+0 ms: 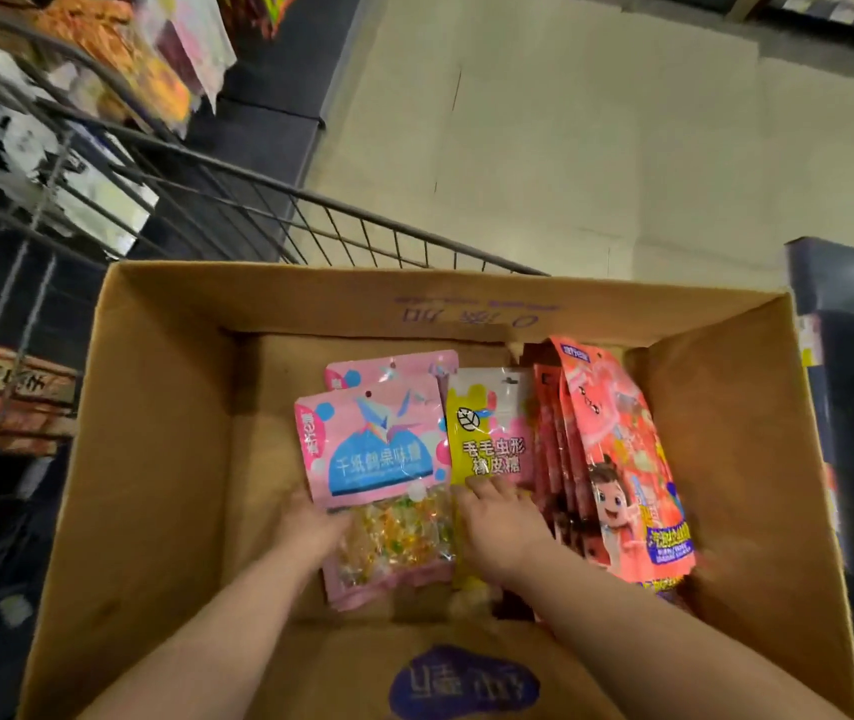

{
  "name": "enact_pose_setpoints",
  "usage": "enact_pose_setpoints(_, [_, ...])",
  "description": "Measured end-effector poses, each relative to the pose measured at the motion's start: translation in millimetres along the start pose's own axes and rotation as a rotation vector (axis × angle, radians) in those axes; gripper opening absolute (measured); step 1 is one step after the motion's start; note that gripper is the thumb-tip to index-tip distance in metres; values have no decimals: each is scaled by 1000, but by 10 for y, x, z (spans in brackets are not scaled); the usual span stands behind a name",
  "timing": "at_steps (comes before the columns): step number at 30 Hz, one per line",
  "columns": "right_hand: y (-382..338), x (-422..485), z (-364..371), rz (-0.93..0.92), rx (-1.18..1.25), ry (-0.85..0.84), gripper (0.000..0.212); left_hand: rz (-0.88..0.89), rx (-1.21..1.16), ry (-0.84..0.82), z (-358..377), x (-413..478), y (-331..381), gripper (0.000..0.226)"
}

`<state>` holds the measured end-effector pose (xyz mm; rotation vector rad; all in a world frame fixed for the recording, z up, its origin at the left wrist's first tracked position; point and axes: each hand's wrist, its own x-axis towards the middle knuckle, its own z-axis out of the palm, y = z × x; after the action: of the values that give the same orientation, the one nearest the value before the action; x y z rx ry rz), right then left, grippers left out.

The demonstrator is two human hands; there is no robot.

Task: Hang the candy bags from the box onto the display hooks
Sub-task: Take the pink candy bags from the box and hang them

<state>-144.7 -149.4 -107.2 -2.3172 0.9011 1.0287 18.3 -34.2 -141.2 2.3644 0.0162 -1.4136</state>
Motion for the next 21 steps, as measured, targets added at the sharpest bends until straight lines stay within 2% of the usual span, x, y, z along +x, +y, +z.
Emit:
enact_pose_setpoints(4, [-43,114,60,19,40,-17,66,-114,-235,4,62,162,-30,48])
enact_pose_setpoints(6, [-59,164,86,27,41,9,66,-123,-291,-18,70,173,-40,40])
enact_pose_setpoints(8, [-92,188,85,44,33,26,67,-91,-332,-37,32,130,-49,28])
enact_pose_setpoints(12, [-194,230,43,52,-64,46,68,10,-429,84,-291,-9,-149,19])
enact_pose_setpoints(14, [-253,292,18,42,-124,58,70,67,-442,135,-497,-92,-209,10])
enact_pose_setpoints(18, [-409,411,-12,45,-200,-6,74,133,-357,266,-752,-213,-254,10])
enact_pose_setpoints(21, [-572,469,54,53,-198,-44,78,139,-341,281,-808,-265,-256,14])
